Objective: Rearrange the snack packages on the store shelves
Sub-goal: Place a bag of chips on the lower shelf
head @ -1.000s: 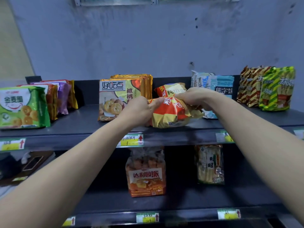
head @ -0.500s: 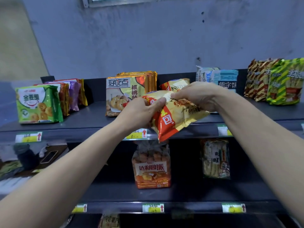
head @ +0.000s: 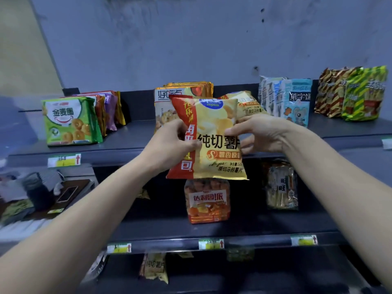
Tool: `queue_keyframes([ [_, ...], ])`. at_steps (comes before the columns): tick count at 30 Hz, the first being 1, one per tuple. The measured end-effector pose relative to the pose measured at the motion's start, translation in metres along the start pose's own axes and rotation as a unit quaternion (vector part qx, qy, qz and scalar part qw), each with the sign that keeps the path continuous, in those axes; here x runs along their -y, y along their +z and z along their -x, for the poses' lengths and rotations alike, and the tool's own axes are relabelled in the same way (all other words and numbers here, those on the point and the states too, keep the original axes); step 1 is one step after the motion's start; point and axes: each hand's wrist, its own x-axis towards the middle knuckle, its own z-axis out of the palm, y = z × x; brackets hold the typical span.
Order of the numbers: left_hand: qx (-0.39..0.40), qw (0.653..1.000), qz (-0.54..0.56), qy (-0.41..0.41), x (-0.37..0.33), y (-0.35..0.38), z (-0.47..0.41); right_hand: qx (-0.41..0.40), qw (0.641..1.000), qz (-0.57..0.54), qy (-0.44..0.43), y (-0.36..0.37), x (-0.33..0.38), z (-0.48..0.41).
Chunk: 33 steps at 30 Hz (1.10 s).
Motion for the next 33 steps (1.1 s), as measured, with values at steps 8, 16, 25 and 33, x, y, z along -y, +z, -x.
queue_keyframes([
  [8,0.031,0.997,-0.026,-0.069,0.067,-0.069,0.050,0.068,0.997,0.037,0.003,0.099,-0.016,-0.009],
  [16,0.128,0.976,-0.010,-0.176,0.161,-0.110,0.101,0.110,0.972,0.203,0.056,0.201,-0.079,-0.035],
  [25,0.114,0.964,-0.023,-0.238,0.259,-0.108,0.104,0.090,0.971,0.209,0.072,0.277,-0.128,-0.075],
  [33,0.045,0.964,-0.052,-0.255,0.299,-0.088,0.071,0.094,0.973,0.200,0.069,0.279,-0.153,-0.132],
])
